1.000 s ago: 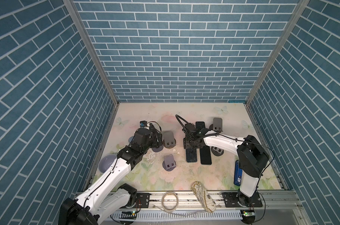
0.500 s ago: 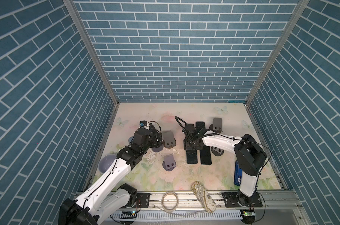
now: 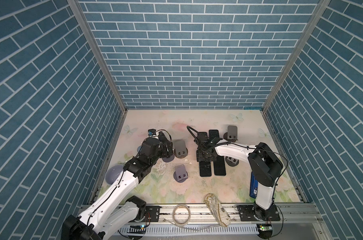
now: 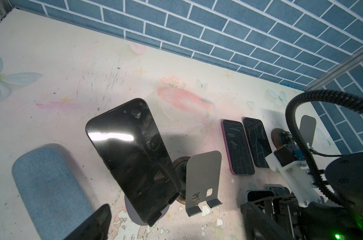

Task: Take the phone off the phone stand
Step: 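Lower the teal-edged phone toward the table beside the purple-edged phone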

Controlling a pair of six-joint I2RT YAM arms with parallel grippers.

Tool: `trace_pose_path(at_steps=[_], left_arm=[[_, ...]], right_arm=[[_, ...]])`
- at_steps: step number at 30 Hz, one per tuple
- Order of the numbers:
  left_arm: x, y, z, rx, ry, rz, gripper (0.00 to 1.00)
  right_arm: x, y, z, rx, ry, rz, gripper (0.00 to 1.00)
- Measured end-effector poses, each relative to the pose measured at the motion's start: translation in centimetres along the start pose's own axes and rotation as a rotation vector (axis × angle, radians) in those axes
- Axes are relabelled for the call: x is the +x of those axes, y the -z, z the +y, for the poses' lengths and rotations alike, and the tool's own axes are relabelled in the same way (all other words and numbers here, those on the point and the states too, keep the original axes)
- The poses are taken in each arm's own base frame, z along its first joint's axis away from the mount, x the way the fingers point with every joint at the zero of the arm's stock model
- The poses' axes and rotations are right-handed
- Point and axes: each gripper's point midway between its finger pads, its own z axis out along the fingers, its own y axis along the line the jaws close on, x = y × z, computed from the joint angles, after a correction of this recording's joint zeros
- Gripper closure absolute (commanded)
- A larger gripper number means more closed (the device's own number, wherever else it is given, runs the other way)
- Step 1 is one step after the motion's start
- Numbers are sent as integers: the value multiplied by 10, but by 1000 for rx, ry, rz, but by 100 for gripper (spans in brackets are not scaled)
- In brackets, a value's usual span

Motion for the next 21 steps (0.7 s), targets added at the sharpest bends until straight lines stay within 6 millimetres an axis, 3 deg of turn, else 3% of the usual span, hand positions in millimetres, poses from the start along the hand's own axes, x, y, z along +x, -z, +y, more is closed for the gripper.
trace_pose_path(at_steps=[21], left_arm=[[6, 1, 6, -15, -5, 0, 0]], right_arm=[[5, -9, -6, 48, -12, 38, 34]])
